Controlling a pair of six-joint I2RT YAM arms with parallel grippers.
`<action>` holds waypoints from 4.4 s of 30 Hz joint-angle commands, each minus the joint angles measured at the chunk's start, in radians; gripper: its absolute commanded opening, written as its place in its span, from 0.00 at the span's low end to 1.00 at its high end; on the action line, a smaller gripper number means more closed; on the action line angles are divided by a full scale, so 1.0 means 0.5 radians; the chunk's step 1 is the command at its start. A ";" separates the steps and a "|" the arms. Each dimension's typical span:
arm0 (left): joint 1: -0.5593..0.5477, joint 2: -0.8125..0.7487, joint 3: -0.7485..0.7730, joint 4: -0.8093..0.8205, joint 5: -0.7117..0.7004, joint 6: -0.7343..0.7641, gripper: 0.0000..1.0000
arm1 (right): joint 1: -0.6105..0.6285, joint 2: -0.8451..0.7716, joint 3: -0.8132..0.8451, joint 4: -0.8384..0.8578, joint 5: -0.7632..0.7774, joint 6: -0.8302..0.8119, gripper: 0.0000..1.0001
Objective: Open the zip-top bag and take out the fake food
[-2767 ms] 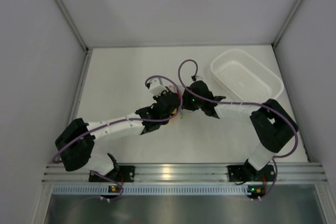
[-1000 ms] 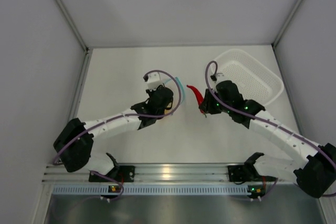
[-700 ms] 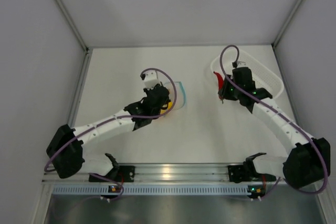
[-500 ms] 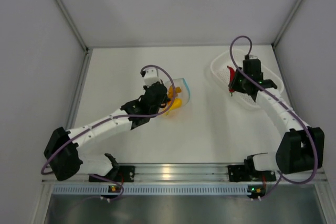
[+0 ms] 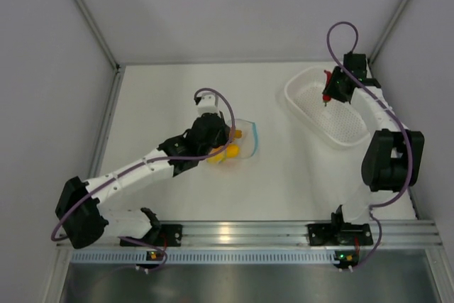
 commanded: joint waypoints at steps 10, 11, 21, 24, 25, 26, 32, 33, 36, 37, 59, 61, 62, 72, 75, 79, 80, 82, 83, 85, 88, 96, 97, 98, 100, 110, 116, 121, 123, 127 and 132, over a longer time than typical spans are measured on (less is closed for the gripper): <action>0.004 -0.057 0.106 0.038 0.249 -0.036 0.00 | 0.025 -0.139 0.012 0.014 -0.063 -0.033 0.61; 0.004 -0.051 0.118 0.041 0.253 -0.051 0.00 | 0.025 -0.164 0.003 0.011 -0.078 -0.009 0.60; 0.007 0.057 0.122 0.124 0.185 -0.223 0.00 | 0.442 -0.774 -0.439 0.326 -0.486 0.264 0.47; 0.007 0.063 0.057 0.222 0.142 -0.263 0.00 | 0.678 -0.946 -0.617 0.458 -0.404 0.433 0.43; 0.007 0.063 0.045 0.228 0.106 -0.287 0.00 | 0.800 -0.980 -0.693 0.538 -0.352 0.527 0.42; 0.007 0.066 0.027 0.238 0.087 -0.299 0.00 | 0.859 -1.008 -0.724 0.575 -0.324 0.568 0.40; 0.004 0.054 -0.059 0.311 0.010 -0.419 0.00 | 1.215 -1.076 -0.822 0.722 -0.195 0.728 0.39; 0.004 0.054 -0.075 0.327 0.004 -0.431 0.00 | 1.243 -1.054 -0.819 0.716 -0.186 0.737 0.39; 0.004 0.057 -0.121 0.348 -0.027 -0.499 0.00 | 1.347 -0.999 -0.807 0.744 -0.124 0.767 0.39; 0.004 0.057 -0.148 0.409 -0.039 -0.535 0.00 | 1.408 -0.984 -0.807 0.759 -0.100 0.780 0.39; 0.004 -0.011 -0.259 0.541 0.022 -0.628 0.00 | 1.661 -0.413 -0.801 0.919 0.198 0.866 0.40; 0.004 0.008 -0.262 0.551 0.047 -0.643 0.00 | 1.661 -0.339 -0.746 0.919 0.204 0.860 0.43; 0.004 0.011 -0.265 0.572 0.053 -0.649 0.00 | 1.661 -0.315 -0.725 0.919 0.204 0.860 0.44; 0.004 0.084 -0.289 0.639 0.133 -0.677 0.00 | 1.658 -0.118 -0.666 1.066 0.290 0.991 0.49; 0.004 0.127 -0.283 0.652 0.170 -0.683 0.00 | 1.661 -0.060 -0.666 1.140 0.299 1.031 0.50; 0.004 0.161 -0.286 0.667 0.222 -0.698 0.00 | 1.651 0.014 -0.727 1.320 0.278 1.093 0.51; 0.004 0.164 -0.286 0.667 0.225 -0.701 0.00 | 1.651 0.023 -0.749 1.445 0.278 1.108 0.51; 0.004 0.158 -0.308 0.667 0.225 -0.708 0.00 | 1.645 0.035 -0.792 1.529 0.305 1.120 0.50; 0.004 0.152 -0.308 0.667 0.225 -0.705 0.00 | 1.645 0.044 -0.795 1.557 0.330 1.126 0.50; 0.004 0.146 -0.314 0.667 0.228 -0.705 0.00 | 1.642 0.057 -0.786 1.597 0.357 1.124 0.50; 0.004 0.136 -0.317 0.667 0.243 -0.692 0.00 | 1.630 0.106 -0.709 1.585 0.361 1.093 0.50; 0.004 0.112 -0.339 0.667 0.274 -0.674 0.00 | 1.587 0.323 -0.531 1.422 0.370 1.028 0.46; 0.004 0.109 -0.342 0.667 0.274 -0.674 0.00 | 1.584 0.330 -0.540 1.440 0.361 1.022 0.43; 0.004 0.100 -0.348 0.667 0.271 -0.671 0.00 | 1.578 0.324 -0.552 1.459 0.354 1.013 0.40; 0.004 0.090 -0.357 0.667 0.259 -0.665 0.00 | 1.575 0.317 -0.571 1.489 0.351 0.982 0.34; 0.013 0.069 -0.388 0.664 0.136 -0.637 0.00 | 1.575 0.124 -0.681 1.539 0.351 0.893 0.10; 0.092 0.078 -0.369 0.661 0.154 -0.576 0.00 | 1.581 -0.053 -0.782 1.529 0.351 0.829 0.05; 0.139 0.090 -0.333 0.634 0.142 -0.475 0.00 | 1.581 -0.161 -0.832 1.477 0.287 0.777 0.05; 0.148 0.100 -0.308 0.618 0.130 -0.441 0.00 | 1.581 -0.186 -0.850 1.465 0.247 0.737 0.03; 0.160 0.087 -0.290 0.581 0.069 -0.364 0.00 | 1.602 -0.241 -0.853 1.312 0.229 0.633 0.00; 0.166 0.066 -0.216 0.493 -0.020 -0.232 0.00 | 1.679 -0.256 -0.792 1.027 0.394 0.541 0.00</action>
